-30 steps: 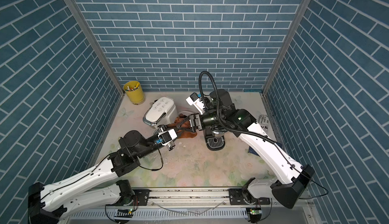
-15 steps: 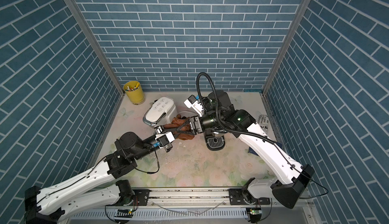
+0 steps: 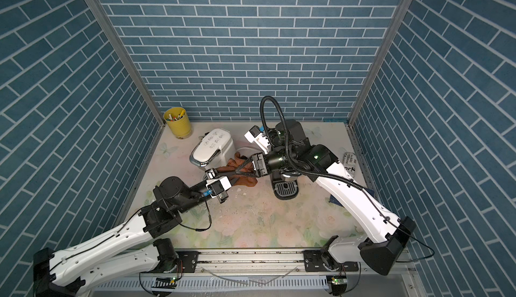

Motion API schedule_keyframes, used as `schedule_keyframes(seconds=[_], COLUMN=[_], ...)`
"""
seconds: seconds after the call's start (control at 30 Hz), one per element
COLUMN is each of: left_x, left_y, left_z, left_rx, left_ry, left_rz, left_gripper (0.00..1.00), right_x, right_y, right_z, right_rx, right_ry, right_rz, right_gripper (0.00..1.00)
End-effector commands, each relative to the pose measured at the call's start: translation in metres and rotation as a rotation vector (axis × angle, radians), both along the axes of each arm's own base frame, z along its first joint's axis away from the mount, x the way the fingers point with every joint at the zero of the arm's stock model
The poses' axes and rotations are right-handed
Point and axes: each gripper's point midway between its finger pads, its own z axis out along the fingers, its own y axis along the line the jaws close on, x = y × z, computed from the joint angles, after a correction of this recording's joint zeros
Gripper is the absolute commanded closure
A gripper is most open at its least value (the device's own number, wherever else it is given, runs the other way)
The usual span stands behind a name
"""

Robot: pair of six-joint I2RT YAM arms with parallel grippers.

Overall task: Wipe the surface of a coffee machine
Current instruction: Adjust the cleaning item.

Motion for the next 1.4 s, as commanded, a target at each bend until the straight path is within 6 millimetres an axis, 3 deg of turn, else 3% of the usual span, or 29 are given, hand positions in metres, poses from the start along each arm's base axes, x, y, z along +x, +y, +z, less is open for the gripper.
schedule_keyframes(seconds=[0.0,0.07,0.2,0.3,0.37,0.57,0.8,1.03,1.23,1.37], left_x=[-0.019,-0.020,-0.017,-0.009,-0.002,0.015,0.037,0.059,0.072,0.086], left_y=[0.001,0.002,0.003,0.010,0.018,0.051,0.100,0.167,0.176,0.173], left_z=[0.029,0.027,0.023,0.029,0.036,0.044,0.042,0.049,0.024,0.006], left_rx=[-0.083,-0.090,-0.111,-0.150,-0.200,-0.380,-0.513,-0.484,-0.398,-0.424], left_ry=[-0.066,-0.064,-0.059,-0.040,-0.018,0.094,0.272,0.410,0.530,0.669], left_rz=[-0.076,-0.077,-0.060,-0.010,0.043,0.180,0.408,0.813,0.945,0.920], left_gripper=[0.91,0.90,0.84,0.73,0.57,0.40,0.38,0.35,0.36,0.41], right_x=[0.020,0.023,0.031,0.038,0.043,0.072,0.106,0.135,0.143,0.142], right_y=[0.004,0.006,0.006,0.004,0.002,-0.021,-0.040,-0.022,-0.006,0.000], right_z=[-0.004,-0.003,-0.004,-0.007,-0.007,-0.017,-0.014,0.006,-0.001,-0.009], right_rx=[-0.026,-0.023,-0.027,-0.045,-0.057,-0.206,-0.351,-0.323,-0.310,-0.337], right_ry=[-0.039,-0.042,-0.058,-0.075,-0.093,-0.194,-0.312,-0.366,-0.345,-0.342], right_rz=[-0.077,-0.088,-0.122,-0.163,-0.193,-0.364,-0.507,-0.546,-0.550,-0.542], right_gripper=[0.85,0.99,1.00,1.00,1.00,1.00,1.00,1.00,1.00,1.00])
